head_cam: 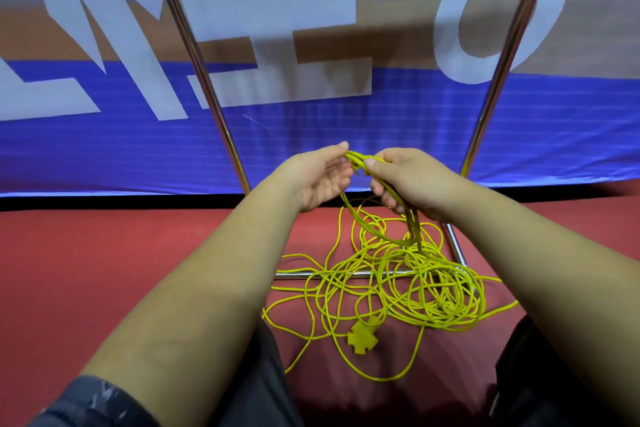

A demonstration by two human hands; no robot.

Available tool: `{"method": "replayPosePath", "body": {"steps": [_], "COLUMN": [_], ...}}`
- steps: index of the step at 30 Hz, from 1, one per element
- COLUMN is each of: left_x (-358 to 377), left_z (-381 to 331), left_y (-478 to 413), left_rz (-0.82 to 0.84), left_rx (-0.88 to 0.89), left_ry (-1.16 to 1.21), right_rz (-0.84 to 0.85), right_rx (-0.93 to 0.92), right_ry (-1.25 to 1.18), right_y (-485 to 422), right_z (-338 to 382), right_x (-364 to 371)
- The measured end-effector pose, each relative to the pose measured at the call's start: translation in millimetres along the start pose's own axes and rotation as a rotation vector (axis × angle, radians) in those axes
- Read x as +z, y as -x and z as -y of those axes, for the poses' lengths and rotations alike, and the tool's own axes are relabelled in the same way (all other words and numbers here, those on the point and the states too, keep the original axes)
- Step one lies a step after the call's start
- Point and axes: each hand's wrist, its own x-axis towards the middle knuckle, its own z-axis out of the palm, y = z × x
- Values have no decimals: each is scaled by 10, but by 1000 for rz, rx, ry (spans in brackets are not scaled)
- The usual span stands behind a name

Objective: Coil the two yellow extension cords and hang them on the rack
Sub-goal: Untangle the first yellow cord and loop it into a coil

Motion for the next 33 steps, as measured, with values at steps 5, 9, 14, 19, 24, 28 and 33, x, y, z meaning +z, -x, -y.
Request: {"method": "replayPosePath", "body": {"steps": [5, 9, 14, 19, 24, 28, 33], "left_x": [-31, -20, -45, -69, -68, -36, 128], "left_z": [-6, -53, -74, -65, 44, 308, 769], "left_y": [-23, -9, -47, -17, 30, 7, -54], "left_rz": [6, -45, -138, -196, -284, 33, 458], "left_rx": [3, 53, 137, 61, 56, -115, -279], "left_ry": [85, 184, 276, -21, -675, -1080, -1468], "right_rz": [66, 95, 145, 66, -56, -188, -306], "right_rx": [46, 68, 88, 41, 68, 100, 96], "right_ry": [25, 33, -10, 5, -163, -281, -396], "right_y": [30, 36, 23, -28, -83, -144, -166], "right_z": [5, 13, -6, -40, -34, -5, 58], "right_x": [18, 37, -31, -36, -37, -92, -234]}}
